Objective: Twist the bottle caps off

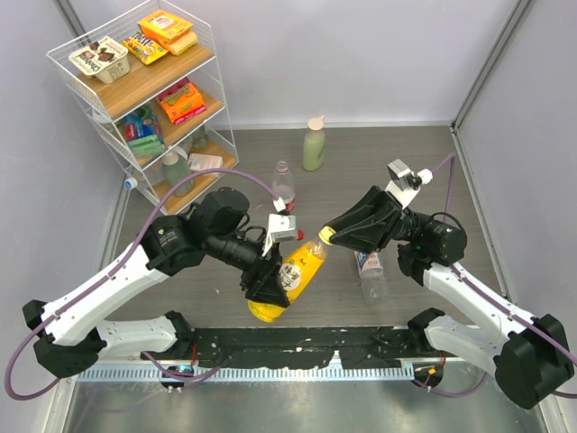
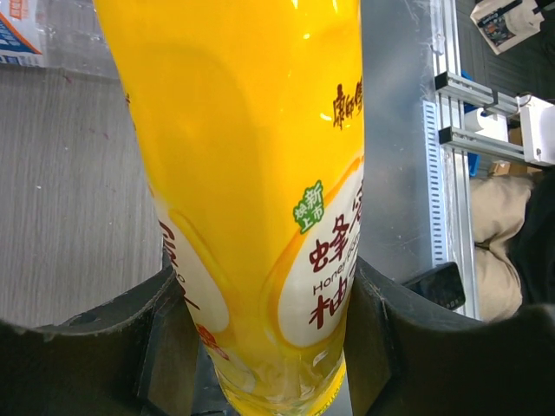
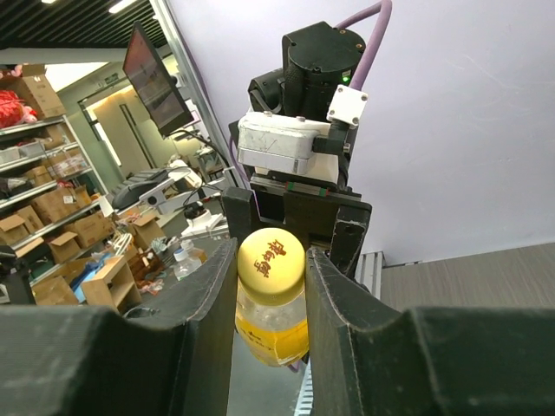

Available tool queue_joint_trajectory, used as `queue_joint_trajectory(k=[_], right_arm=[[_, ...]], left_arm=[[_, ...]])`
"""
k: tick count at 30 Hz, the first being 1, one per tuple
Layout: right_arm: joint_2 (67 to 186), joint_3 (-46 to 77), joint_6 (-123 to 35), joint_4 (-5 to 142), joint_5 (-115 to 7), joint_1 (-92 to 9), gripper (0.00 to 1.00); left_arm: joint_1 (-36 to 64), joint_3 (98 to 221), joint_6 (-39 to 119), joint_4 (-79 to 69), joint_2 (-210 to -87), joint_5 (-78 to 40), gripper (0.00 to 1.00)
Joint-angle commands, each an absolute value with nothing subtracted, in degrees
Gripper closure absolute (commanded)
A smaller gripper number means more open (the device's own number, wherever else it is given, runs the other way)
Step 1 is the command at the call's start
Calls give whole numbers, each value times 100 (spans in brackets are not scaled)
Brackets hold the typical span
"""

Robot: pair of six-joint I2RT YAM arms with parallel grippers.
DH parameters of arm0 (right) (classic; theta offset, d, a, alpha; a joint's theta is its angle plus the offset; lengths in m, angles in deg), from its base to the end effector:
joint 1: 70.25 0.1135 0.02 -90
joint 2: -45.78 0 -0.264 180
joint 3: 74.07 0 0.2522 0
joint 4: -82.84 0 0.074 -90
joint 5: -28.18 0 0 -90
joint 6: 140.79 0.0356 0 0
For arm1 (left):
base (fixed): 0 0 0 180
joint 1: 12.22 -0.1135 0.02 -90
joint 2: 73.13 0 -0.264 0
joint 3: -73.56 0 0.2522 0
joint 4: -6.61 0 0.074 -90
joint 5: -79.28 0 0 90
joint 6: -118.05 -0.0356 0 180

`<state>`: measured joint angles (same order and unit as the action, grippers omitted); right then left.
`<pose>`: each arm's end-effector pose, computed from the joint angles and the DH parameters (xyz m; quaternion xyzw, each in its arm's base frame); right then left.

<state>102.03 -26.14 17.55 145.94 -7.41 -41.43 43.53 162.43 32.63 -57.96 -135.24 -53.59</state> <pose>0.1416 0.1109 0.3739 -0.3191 0.4005 0.7272 0.4571 0.0930 -0.1796 0.3990 0.5060 0.6846 -0.4895 0.1891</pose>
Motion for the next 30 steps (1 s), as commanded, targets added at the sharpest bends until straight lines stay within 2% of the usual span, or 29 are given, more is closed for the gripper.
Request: queue_joint_trajectory(k=[1, 4, 5, 6, 7, 8, 9, 11, 22, 30], right_arm=[[10309, -2551, 1935, 15258, -355, -4081, 94], [10239, -2559, 1769, 14969, -469, -4081, 84], [10204, -2533, 1646, 14759, -496, -4081, 74], [10134, -2533, 1575, 14652, -574, -4081, 67], [10037, -2533, 1374, 14338, -610, -4081, 51], [9984, -2524, 1268, 14152, -697, -4081, 42], [9844, -2524, 1006, 13837, -750, -4081, 25], [9660, -2472, 576, 13170, -882, -4072, 8], [9034, -1980, -1070, 10217, -1945, -4081, 7], [9113, -1646, -1449, 8985, -2919, -4089, 7]], left_arm=[[4377, 16607, 3165, -4785, -13474, -5916, 85], [4386, 16563, 3148, -4872, -13465, -5626, 85], [4377, 16545, 3148, -4933, -13474, -5538, 85], [4377, 16545, 3139, -4986, -13483, -5433, 85], [4385, 16528, 3139, -5030, -13483, -5353, 85], [4386, 16519, 3130, -5092, -13492, -5248, 85], [4386, 16501, 3122, -5144, -13500, -5169, 85], [4377, 16475, 3113, -5250, -13518, -5028, 85], [4385, 16203, 2981, -5479, -13649, -4088, 85], [4385, 16080, 2902, -5576, -13747, -2806, 88]])
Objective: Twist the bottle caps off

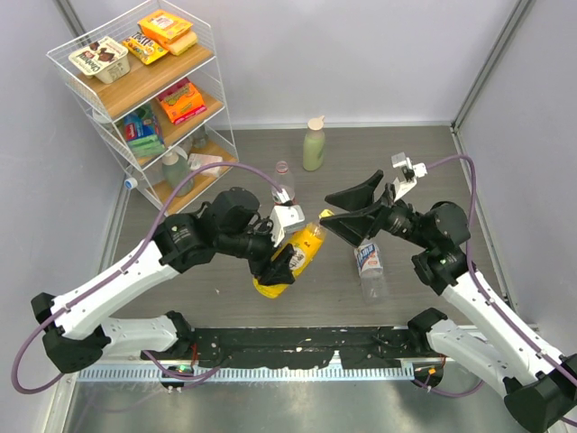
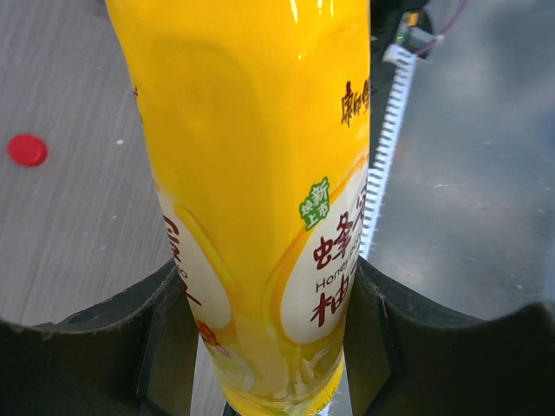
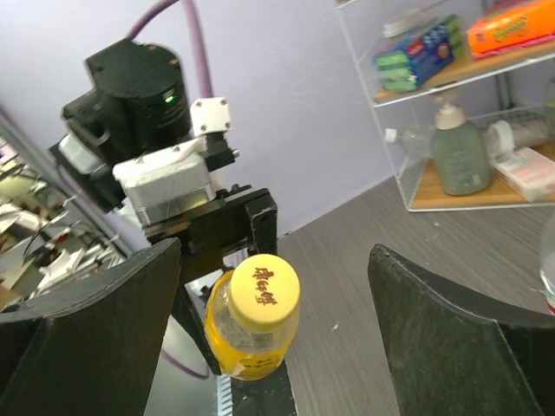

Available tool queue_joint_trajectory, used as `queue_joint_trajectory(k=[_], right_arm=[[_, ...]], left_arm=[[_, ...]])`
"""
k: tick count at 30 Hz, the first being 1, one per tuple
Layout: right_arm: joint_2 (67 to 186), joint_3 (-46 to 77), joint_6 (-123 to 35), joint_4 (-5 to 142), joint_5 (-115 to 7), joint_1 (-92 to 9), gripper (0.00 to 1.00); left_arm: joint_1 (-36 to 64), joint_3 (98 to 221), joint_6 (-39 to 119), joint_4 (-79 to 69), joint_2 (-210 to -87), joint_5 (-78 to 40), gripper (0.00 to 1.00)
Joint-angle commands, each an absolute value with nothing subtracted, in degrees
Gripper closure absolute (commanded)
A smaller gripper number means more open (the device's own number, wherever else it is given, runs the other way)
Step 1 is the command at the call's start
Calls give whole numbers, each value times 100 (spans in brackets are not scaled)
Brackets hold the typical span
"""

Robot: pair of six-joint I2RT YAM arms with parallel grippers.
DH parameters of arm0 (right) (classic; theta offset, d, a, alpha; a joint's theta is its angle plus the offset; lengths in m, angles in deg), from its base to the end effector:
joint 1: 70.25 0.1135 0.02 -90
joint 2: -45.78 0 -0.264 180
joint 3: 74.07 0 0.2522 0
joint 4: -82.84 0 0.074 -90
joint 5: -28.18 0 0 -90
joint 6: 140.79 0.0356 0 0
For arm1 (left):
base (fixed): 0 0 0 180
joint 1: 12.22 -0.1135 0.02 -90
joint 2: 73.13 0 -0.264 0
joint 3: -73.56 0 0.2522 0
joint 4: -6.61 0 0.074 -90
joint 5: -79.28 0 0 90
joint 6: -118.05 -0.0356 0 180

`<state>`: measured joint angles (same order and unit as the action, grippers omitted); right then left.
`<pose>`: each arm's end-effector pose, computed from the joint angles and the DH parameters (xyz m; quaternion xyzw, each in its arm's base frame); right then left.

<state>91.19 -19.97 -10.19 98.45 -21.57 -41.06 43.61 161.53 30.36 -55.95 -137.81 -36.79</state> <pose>0.1426 0.1060 0.3812 -0.2370 0.5355 0.6043 0.5402 0.1111 -0.1915 0.3848 0.4826 0.7425 -0.3809 0.2657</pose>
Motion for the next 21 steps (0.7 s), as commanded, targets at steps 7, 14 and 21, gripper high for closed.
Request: queue_joint_trajectory(k=[7, 14, 21], right_arm=[[9350, -1435, -1651, 8139, -3510, -4072, 7], [9781, -1399, -1625, 7910, -3581, -4081, 5], [10308, -1390, -1256, 8225, -3353, -4081, 0]], left_arm=[[4386, 15676, 2867, -5356, -13588, -1241, 88], [4386, 15499, 2684, -5321, -13729, -414, 91], [4386, 15210, 2542, -5207, -13843, -97, 93]])
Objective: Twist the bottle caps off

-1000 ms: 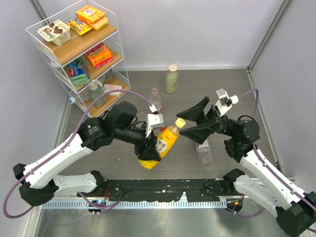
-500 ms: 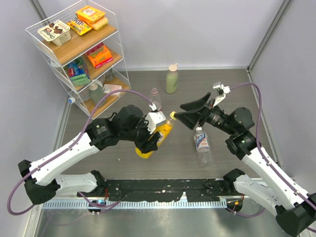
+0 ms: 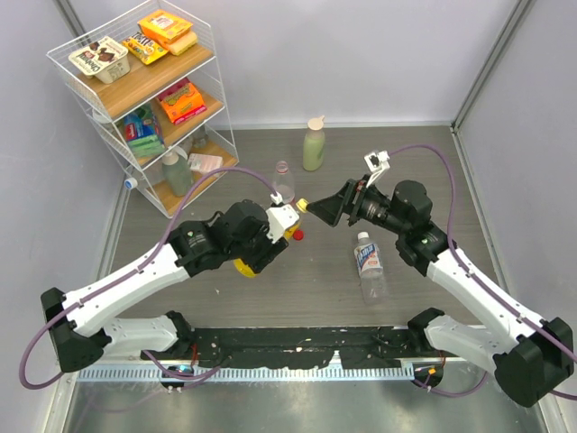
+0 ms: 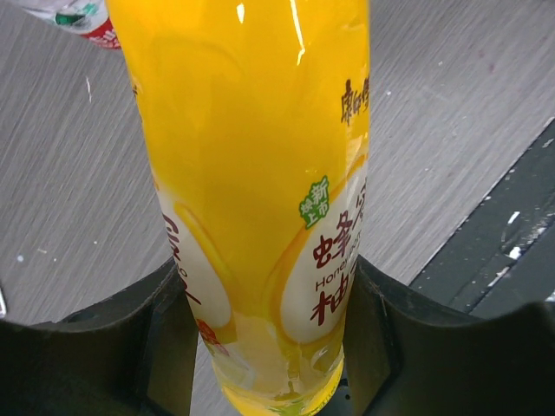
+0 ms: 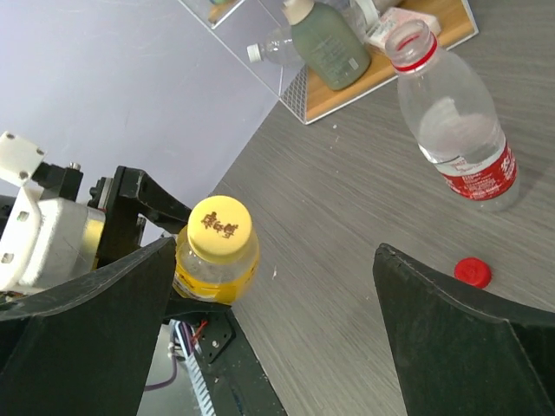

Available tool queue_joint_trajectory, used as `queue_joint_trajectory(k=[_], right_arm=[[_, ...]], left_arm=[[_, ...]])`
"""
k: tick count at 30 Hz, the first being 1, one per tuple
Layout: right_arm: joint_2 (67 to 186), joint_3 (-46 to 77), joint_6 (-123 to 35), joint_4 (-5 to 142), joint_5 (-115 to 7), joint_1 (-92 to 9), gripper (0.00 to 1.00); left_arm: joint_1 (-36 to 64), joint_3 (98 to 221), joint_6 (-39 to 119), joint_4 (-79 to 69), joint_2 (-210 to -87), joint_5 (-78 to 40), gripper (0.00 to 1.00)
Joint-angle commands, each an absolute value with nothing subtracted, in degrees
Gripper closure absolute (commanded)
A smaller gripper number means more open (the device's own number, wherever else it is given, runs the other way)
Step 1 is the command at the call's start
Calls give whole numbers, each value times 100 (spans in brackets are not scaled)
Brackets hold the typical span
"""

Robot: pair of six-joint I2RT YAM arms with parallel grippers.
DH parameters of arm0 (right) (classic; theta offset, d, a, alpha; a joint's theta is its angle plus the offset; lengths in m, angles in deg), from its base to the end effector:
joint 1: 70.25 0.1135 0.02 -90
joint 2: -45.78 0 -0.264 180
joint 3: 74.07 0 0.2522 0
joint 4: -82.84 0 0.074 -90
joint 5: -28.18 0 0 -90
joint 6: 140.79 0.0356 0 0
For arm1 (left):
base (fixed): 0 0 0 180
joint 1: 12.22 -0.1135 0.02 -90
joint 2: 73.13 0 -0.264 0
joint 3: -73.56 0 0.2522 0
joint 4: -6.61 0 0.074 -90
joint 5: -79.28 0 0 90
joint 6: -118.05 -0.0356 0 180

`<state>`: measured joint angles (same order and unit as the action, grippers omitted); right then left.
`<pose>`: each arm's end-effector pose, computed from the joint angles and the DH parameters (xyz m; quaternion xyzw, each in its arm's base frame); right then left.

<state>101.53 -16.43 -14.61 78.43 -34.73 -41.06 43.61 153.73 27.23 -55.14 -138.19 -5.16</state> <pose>0.1921 0.1259 0.3354 -0.1188 0.7110 0.5054 0.4743 0.1305 -0.1861 0.3391 0.4246 0.8255 -0.1304 0.3481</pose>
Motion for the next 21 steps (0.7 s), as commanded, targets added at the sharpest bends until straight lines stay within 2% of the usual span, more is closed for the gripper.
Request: queue_joint_trajectory(k=[1, 8, 12, 14, 21], right_arm=[[10344, -1408, -1116, 8305, -3318, -4089, 0], [10800, -1549, -684, 8886, -3168, -4081, 2], [11178, -1522, -527, 8956, -3045, -4081, 11], [11319, -1505, -456, 8982, -3010, -4089, 20], [11530, -1557, -456, 9026, -2922, -4081, 29]], left_arm=[[4386, 15157, 2550, -5172, -13843, -44, 93], [4377, 15007, 2568, -5083, -13975, 228, 94], [4386, 15051, 2585, -5154, -14203, 238, 94], [4377, 15069, 2603, -5189, -14300, 229, 94], [4386, 15078, 2612, -5215, -14397, 334, 94]])
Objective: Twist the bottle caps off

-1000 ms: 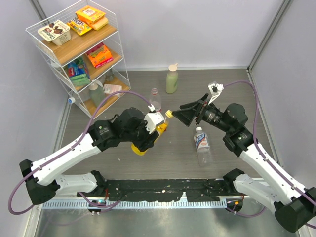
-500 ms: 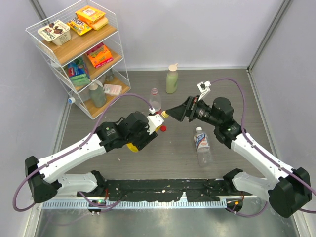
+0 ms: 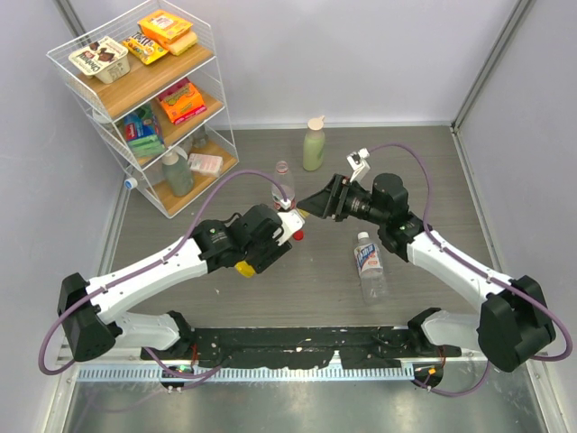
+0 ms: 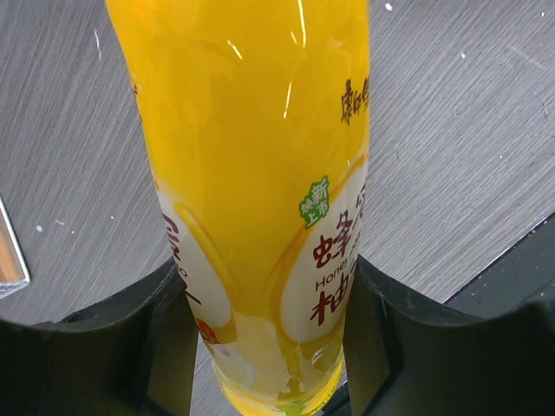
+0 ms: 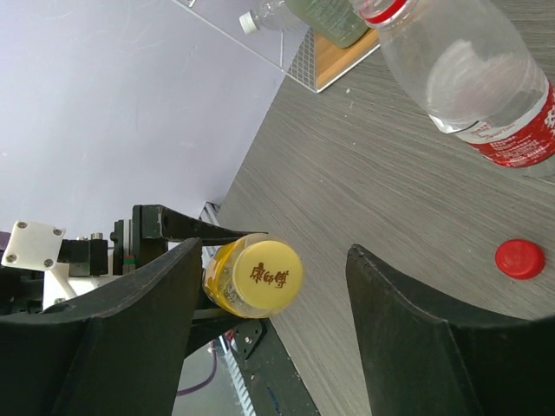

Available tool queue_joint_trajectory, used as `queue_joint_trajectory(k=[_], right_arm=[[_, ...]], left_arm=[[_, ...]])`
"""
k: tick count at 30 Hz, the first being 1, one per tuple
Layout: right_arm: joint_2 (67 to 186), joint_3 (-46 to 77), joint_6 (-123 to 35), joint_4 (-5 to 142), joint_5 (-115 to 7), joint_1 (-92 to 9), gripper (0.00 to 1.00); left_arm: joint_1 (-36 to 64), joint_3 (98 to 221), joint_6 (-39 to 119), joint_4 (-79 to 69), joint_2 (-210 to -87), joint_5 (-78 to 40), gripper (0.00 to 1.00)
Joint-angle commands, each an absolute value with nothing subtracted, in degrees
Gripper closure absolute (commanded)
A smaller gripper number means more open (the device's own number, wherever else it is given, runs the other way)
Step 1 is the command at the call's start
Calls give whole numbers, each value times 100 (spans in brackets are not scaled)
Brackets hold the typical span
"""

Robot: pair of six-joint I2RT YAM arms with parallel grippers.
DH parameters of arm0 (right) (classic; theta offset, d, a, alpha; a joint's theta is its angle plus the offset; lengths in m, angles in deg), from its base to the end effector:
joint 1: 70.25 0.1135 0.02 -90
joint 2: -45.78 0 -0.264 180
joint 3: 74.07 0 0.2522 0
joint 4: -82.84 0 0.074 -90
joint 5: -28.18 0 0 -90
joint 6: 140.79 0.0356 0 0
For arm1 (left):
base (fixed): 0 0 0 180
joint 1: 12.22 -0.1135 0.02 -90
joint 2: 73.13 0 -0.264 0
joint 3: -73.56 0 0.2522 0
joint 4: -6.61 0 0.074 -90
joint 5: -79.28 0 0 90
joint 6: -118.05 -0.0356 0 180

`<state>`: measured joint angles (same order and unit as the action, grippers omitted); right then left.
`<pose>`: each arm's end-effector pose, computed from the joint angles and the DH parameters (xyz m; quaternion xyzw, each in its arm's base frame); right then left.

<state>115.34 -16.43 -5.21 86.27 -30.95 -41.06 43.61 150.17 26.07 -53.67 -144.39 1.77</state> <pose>0.2338 0.1515 0.2934 -0.0679 0.7475 0.5423 0.3776 0.1461 -0.2015 0.2980 0.4295 0.8456 -0.0431 0.3140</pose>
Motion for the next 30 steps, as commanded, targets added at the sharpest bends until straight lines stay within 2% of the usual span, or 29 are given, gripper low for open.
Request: queue_joint_trajectory(k=[1, 8, 12, 18, 20, 30], right_arm=[[11565, -1566, -438, 9026, -2904, -4081, 33], [11697, -1654, -245, 9228, -2781, -4081, 51], [11741, -1672, -157, 9325, -2702, -4081, 72], [11636, -1689, -201, 9308, -2675, -4072, 95], [11548, -1689, -227, 9281, -2684, -4081, 98], [11293, -1768, -456, 9369, -2570, -4081, 98]], left_arm=[[4386, 15086, 2612, -5224, -14406, 343, 94], [4386, 15077, 2629, -5242, -14458, 360, 94], [4386, 15069, 2638, -5233, -14423, 378, 94], [4386, 15095, 2647, -5250, -14414, 396, 95], [4385, 15104, 2656, -5268, -14414, 404, 95], [4377, 15358, 2700, -5400, -14371, 89, 99]])
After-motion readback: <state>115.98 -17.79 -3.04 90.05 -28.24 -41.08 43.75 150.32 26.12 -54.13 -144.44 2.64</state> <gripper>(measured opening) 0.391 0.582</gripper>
